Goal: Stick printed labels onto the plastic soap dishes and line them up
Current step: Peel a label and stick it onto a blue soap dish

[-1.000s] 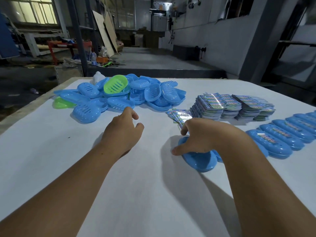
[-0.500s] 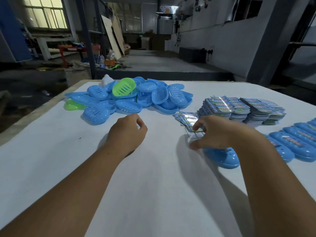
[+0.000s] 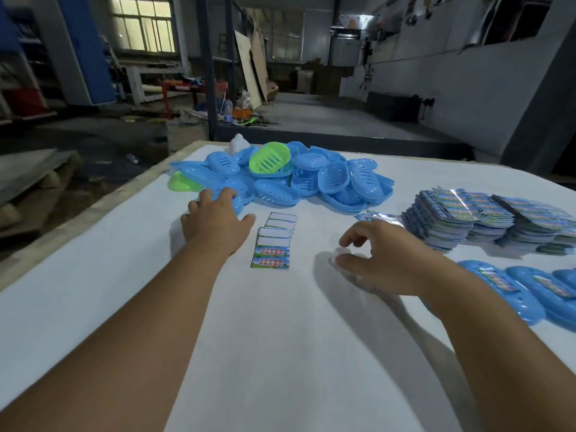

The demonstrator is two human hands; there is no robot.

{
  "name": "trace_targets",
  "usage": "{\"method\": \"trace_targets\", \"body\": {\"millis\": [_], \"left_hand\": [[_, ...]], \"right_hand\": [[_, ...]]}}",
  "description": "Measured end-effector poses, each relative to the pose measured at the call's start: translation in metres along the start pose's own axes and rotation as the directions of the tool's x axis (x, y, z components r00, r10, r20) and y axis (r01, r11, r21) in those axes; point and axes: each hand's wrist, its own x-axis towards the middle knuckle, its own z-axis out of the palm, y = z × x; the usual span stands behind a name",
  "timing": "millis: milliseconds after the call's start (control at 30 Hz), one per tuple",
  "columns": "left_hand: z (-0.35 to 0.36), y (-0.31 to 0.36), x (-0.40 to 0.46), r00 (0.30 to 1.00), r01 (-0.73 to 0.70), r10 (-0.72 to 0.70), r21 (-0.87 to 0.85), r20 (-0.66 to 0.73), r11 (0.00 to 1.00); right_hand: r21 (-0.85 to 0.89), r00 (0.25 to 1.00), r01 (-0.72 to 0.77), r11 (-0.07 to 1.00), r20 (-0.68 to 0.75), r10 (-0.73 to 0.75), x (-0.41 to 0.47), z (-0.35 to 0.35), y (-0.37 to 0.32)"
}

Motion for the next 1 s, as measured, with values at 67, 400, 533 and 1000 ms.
{"method": "trace_targets", "body": {"millis": [67, 400, 533, 1000], "left_hand": [[-0.002, 0.003, -0.002, 1.0, 0.006, -0.007, -0.029, -0.02, 1.0], [-0.011, 0.003, -0.001, 0.975, 0.061, -0.118, -0.286, -0.189, 0.956], [-0.018, 0.012, -0.001, 0.958, -0.082, -0.071, -0.505, -0.277, 0.859], [-0.022, 0.074, -0.054, 0.934, 0.053, 0.29, -0.886, 0.207, 0.46]], "right_hand": [[0.006, 1.0, 0.004, 1.0, -0.01, -0.004, 0.001, 0.0, 0.001], [0.01, 1.0, 0.023, 1.0, -0.021, -0.023, 0.002, 0.004, 0.003], [0.022, 0.998, 0.02, 1.0, -0.067, -0.018, 0.004, 0.005, 0.003], [0.353, 0.982, 0.085, 0.932, -0.189, -0.018, 0.009, 0.011, -0.005]]}}
